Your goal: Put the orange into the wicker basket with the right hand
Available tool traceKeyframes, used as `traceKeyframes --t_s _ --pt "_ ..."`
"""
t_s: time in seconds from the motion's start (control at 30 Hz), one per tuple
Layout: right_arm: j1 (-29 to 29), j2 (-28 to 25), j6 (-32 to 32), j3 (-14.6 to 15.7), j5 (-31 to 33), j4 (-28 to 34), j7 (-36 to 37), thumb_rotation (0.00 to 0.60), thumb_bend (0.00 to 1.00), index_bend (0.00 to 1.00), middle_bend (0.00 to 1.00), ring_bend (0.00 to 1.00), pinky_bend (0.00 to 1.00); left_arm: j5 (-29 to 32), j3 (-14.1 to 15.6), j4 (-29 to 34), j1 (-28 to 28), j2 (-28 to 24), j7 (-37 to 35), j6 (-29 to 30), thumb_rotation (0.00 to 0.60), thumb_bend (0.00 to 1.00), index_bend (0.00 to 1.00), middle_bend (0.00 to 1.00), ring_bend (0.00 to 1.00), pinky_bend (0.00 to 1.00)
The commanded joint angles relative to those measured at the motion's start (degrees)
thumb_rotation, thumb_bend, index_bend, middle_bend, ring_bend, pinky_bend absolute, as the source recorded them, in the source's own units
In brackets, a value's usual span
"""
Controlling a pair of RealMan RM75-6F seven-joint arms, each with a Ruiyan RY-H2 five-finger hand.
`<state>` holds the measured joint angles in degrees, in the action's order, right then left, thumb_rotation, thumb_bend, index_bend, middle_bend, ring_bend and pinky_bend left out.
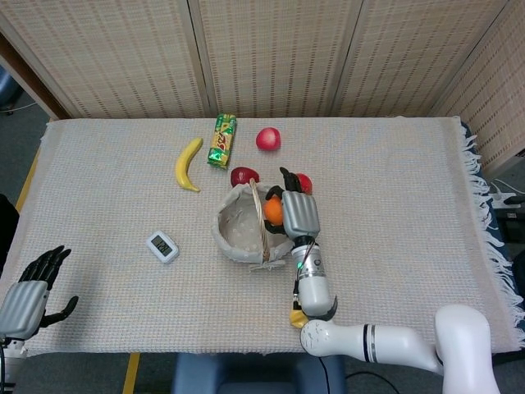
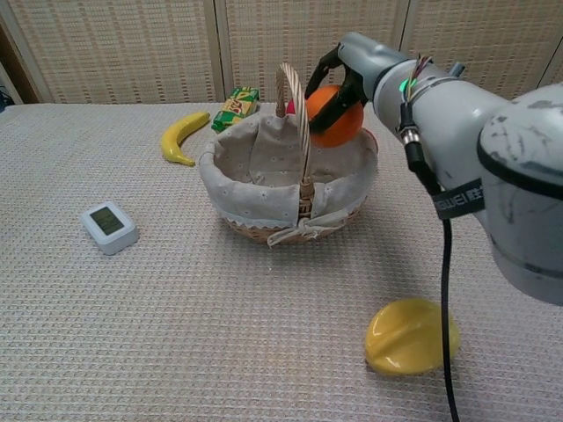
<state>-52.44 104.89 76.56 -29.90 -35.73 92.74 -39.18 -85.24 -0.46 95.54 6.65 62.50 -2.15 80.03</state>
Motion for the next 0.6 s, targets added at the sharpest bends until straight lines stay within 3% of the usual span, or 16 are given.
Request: traceKeyframes --t_s 0.03,0.53,0.6 --pt "0.5 -1.0 0.0 0.3 -0.8 0.9 0.7 0.6 0.11 0.61 0.0 0.0 0.24 0.0 0.0 0.0 0.0 0.0 0.0 0.0 0.6 0.33 0.0 0.0 0.0 0.1" --pt "1.5 -3.0 0.5 0.6 -0.7 3.6 1.9 0.6 0.07 0.64 0.0 0.0 0.17 0.2 0.0 -0.1 0.0 0.0 0.1 0.1 0.6 0.33 0.0 0.0 0.0 0.1" --pt "2.4 -4.7 0.6 0.9 -1.1 6.1 2.3 0.6 0.07 0.65 0.0 0.0 0.16 0.3 0.0 -0.2 0.0 -0.1 0.0 0.0 0.6 0.33 0.0 0.0 0.0 0.1"
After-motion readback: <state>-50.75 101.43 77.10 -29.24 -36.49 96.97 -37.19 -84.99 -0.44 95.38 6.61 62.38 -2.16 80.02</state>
